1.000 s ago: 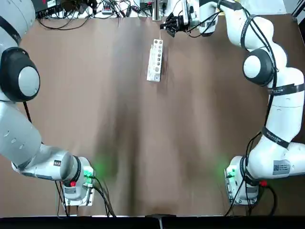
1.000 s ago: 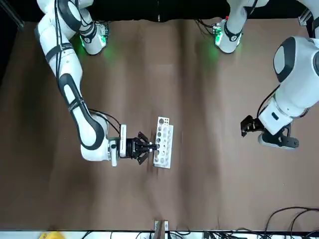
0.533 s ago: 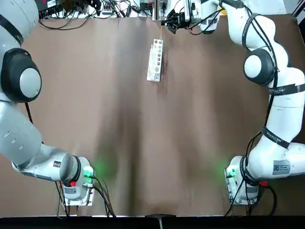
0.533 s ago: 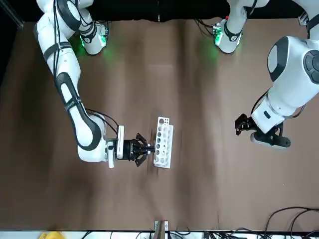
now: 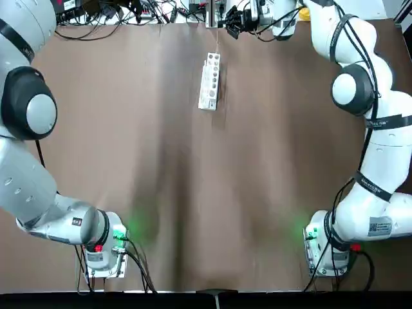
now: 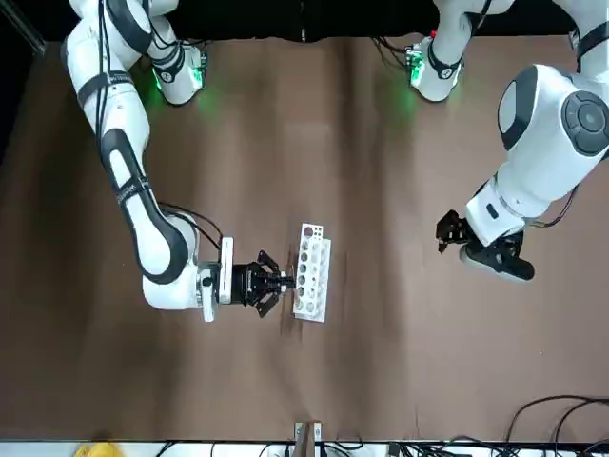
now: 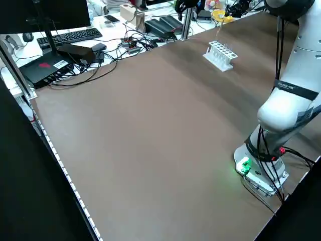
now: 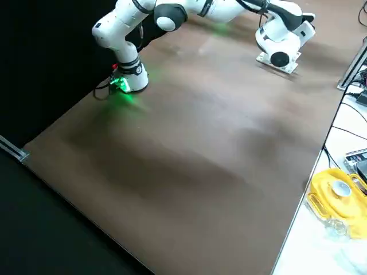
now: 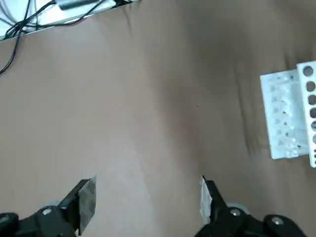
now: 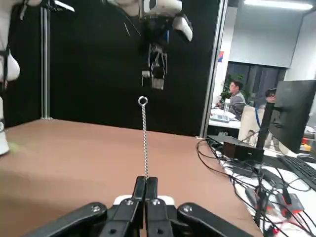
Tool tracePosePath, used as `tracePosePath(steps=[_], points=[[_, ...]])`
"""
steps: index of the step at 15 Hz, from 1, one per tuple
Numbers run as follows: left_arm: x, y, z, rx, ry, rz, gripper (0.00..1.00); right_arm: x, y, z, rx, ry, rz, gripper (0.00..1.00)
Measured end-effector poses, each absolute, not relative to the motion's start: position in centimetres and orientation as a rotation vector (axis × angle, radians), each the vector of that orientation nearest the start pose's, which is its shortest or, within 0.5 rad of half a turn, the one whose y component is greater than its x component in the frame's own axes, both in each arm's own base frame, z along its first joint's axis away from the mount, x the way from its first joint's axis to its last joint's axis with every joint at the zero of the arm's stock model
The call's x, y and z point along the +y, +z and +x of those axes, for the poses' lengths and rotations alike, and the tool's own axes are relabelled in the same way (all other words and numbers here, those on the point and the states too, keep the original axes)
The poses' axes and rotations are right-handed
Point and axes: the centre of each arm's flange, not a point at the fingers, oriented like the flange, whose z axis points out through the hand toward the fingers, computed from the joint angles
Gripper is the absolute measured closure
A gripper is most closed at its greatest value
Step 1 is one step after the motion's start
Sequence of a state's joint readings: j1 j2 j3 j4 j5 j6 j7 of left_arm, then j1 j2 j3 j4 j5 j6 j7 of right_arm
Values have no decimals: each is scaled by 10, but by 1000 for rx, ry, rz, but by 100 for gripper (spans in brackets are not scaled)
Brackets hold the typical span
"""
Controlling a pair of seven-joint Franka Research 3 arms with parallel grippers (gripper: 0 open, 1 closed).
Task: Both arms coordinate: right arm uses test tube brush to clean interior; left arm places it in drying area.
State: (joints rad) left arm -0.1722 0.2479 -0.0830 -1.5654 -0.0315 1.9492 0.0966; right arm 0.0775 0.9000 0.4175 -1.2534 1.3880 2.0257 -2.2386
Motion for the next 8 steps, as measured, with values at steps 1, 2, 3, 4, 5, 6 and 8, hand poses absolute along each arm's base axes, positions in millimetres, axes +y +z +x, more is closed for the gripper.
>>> tracePosePath(steps=[1, 2, 3, 4, 5, 6, 8], points=[[-164, 514, 631, 580, -213, -3151, 0, 329, 305, 697, -1365, -1220, -1143, 96], [-168, 516, 630, 632, -219, -3162, 0, 329, 308, 696, -1358, -1211, -1140, 96], [-172, 518, 629, 705, -229, -3193, 0, 329, 311, 696, -1353, -1206, -1140, 96], [-176, 520, 629, 794, -243, -3224, 0, 328, 312, 696, -1349, -1203, -1142, 96], [-176, 521, 629, 889, -263, -3248, 0, 326, 314, 697, -1344, -1202, -1144, 96], [-173, 522, 629, 972, -280, -3265, 0, 323, 315, 698, -1336, -1197, -1152, 96], [-163, 518, 630, 1110, -292, -3314, 0, 317, 319, 701, -1310, -1183, -1175, 96]])
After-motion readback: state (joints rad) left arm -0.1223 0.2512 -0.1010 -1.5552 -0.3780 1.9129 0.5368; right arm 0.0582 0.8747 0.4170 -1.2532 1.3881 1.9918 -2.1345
